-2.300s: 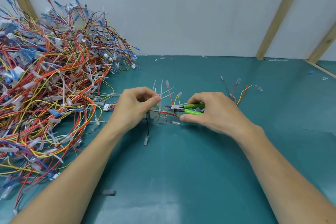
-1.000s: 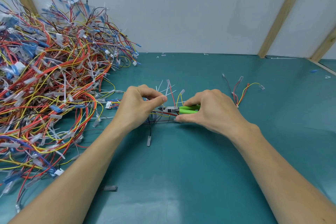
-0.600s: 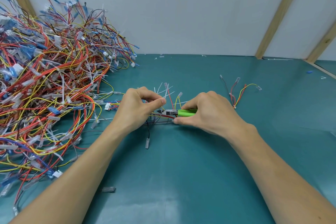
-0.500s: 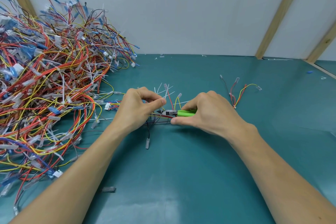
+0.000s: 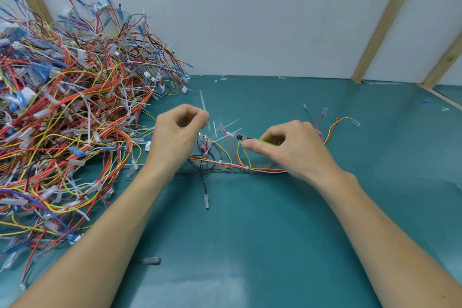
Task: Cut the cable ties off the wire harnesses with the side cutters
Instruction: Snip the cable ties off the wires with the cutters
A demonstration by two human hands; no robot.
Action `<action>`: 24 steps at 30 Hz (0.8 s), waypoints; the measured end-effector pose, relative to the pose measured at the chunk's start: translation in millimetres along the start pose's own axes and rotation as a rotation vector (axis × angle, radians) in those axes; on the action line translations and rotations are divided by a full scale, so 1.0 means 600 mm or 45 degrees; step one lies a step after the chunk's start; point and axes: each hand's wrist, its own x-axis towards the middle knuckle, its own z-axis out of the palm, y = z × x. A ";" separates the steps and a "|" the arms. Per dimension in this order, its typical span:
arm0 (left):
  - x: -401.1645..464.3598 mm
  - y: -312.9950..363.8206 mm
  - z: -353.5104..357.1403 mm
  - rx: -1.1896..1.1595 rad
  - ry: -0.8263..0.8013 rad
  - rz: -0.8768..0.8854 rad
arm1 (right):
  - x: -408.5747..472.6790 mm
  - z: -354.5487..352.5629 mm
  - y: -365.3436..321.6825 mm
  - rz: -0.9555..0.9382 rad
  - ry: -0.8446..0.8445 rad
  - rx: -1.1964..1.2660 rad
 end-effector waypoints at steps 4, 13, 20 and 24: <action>0.004 -0.002 -0.007 0.007 0.105 -0.036 | 0.002 0.010 -0.001 0.110 0.004 0.161; 0.000 -0.011 -0.013 0.566 0.135 -0.022 | -0.009 0.041 -0.015 -0.078 -0.300 0.096; 0.002 -0.010 -0.021 0.709 -0.124 0.069 | -0.010 0.052 -0.014 -0.146 -0.280 -0.200; -0.006 -0.008 -0.022 0.978 -0.333 0.106 | -0.001 0.041 0.003 -0.097 -0.191 -0.150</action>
